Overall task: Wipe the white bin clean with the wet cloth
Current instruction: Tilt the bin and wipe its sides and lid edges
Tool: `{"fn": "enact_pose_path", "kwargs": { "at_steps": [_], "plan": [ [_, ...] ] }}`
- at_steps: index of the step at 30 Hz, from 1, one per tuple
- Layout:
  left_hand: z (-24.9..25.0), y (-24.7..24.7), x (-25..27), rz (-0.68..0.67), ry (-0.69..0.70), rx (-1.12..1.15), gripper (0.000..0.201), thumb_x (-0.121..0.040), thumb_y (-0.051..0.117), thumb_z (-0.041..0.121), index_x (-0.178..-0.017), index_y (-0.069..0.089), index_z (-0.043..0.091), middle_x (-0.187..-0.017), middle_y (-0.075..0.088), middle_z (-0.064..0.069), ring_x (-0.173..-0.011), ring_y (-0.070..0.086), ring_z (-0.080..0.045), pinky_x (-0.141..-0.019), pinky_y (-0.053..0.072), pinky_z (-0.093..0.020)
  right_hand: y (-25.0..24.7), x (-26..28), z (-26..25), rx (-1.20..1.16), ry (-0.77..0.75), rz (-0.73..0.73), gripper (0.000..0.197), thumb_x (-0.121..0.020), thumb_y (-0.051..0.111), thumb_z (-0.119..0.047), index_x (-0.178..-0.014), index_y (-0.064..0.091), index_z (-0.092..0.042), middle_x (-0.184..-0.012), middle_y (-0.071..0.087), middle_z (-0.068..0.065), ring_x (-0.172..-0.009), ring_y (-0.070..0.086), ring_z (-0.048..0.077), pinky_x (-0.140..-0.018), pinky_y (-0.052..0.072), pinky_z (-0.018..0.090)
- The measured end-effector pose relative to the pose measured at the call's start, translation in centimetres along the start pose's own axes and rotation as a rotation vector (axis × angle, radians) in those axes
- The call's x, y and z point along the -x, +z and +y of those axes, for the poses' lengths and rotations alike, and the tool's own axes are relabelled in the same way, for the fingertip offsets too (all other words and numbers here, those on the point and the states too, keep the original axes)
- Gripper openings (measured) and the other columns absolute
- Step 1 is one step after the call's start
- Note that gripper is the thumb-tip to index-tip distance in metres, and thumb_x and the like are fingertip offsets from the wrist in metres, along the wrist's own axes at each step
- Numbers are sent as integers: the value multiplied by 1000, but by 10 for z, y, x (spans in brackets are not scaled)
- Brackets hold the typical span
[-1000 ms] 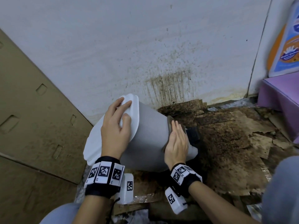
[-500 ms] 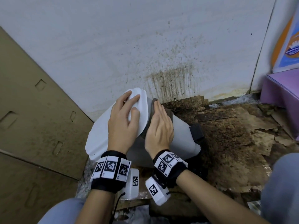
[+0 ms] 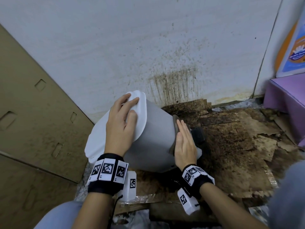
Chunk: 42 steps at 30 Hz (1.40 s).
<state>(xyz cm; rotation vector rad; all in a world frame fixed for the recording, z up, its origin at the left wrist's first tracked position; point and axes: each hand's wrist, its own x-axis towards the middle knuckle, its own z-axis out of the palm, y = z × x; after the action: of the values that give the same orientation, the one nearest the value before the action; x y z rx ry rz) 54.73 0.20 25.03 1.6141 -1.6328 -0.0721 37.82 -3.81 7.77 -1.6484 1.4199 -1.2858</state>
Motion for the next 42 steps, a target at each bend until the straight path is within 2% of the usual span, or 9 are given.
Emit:
{"fn": "enact_pose_path", "kwargs": {
  "at_steps": [10,19,24,26,28,29,36,40,42],
  "plan": [
    [-3,0,-1,0,-12,-2,43,-97,40,22,-131,67,25,-149,48,13,-139,42,-3,-105,25,-3,-9,0,15,-45,153,-85,62,-101,15,-52,-157,28,-31,-165,22,-13,-152,12,0,-126,14,36],
    [7,6,1,4,4,-27,41,-97,42,24,-128,69,27,-147,50,13,-135,45,-3,-99,26,-1,-3,4,7,-42,221,34,60,-101,12,-42,-155,34,-29,-163,30,-9,-151,20,6,-125,10,30],
    [0,3,-3,41,-25,-14,40,-95,42,22,-123,70,27,-145,52,13,-134,47,-5,-101,37,-26,8,-1,-21,-50,229,64,67,-96,10,-46,-155,36,-26,-163,31,-6,-151,21,7,-124,9,29],
    [-3,1,-4,54,-36,-4,40,-94,42,22,-122,70,26,-144,52,13,-134,48,-7,-101,39,-29,13,-5,-35,-40,252,23,65,-96,12,-43,-156,32,-28,-165,27,-7,-152,17,6,-123,0,23],
    [-5,0,-5,61,-32,-4,40,-94,43,22,-121,70,26,-144,53,12,-133,49,-9,-101,40,-30,15,-9,-51,-39,262,-22,65,-96,12,-43,-157,28,-30,-166,22,-10,-152,12,3,-112,-12,9],
    [-6,0,-5,62,-26,-6,39,-93,43,21,-121,70,25,-144,53,12,-133,49,-9,-100,40,-30,16,-11,-60,-45,255,-37,65,-96,11,-44,-158,26,-31,-166,20,-11,-152,10,1,-109,-13,6],
    [-7,1,-4,52,-5,-1,38,-94,44,20,-122,70,25,-144,52,12,-134,48,-6,-102,41,-28,11,-20,-125,-114,123,-207,65,-97,6,-41,-160,17,-32,-168,10,-13,-151,1,-3,-122,-4,25],
    [-7,0,-4,46,-12,1,38,-95,44,21,-124,69,24,-145,52,11,-135,47,-6,-104,41,-29,2,-37,-140,-271,66,-304,53,-106,12,-37,-158,22,-34,-166,19,-14,-151,10,0,-126,7,38],
    [-5,0,-3,32,-11,14,39,-95,44,22,-125,69,24,-145,51,11,-135,46,-5,-105,42,-31,2,-47,-133,-233,22,-357,51,-108,13,-35,-159,19,-34,-166,18,-14,-152,9,0,-126,9,40]
  ]
}}
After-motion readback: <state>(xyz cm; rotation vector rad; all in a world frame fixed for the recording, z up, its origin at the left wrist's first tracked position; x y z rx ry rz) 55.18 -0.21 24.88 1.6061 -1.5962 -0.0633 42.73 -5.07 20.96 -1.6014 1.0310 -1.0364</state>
